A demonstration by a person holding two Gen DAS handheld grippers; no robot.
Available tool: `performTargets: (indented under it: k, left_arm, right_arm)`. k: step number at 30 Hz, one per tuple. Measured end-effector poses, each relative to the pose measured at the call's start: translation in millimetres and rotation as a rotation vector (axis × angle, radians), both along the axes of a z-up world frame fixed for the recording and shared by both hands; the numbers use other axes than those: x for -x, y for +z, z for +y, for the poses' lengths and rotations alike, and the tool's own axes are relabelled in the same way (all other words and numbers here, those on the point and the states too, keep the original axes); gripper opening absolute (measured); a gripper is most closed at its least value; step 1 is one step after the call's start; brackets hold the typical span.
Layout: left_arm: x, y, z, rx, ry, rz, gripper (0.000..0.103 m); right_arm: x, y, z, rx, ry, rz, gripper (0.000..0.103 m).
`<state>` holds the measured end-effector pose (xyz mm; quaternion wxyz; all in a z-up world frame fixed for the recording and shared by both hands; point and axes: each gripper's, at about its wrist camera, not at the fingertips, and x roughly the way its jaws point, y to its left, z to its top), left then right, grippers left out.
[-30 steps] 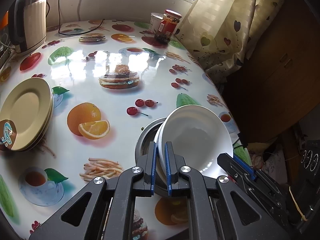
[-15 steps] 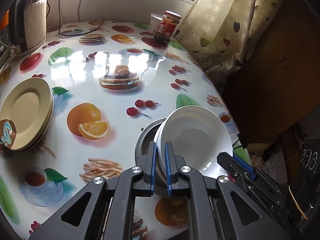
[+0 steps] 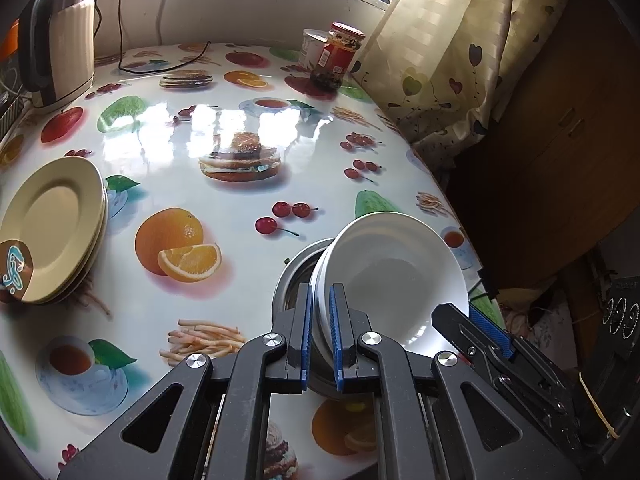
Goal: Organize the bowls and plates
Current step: 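Shift the left gripper onto the steel bowl rim and lift the bowl stack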
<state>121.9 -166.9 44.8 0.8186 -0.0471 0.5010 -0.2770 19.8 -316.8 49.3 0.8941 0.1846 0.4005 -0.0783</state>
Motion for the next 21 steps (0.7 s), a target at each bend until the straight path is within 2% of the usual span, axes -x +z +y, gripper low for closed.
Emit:
performTargets:
  k: [8,14,16,21]
  left_arm:
    - [0,-1,2,0.001,0.01,-0.001,0.009]
    - [-3,-3,8,0.034,0.02,0.008,0.012]
    - [-5,-4,10,0.035,0.02,0.011,0.019]
    - [-9,-5,20,0.061,0.047,0.006,0.025]
  right_arm:
    - [-8,3,-1,-0.014,-0.002,-0.014,0.028]
    - [-10,4,-2,-0.03,-0.001,-0.026,0.028]
    - [-11,4,-2,-0.032,-0.001,-0.025,0.028]
    - [-11,2,-3,-0.055,-0.005,-0.034,0.028]
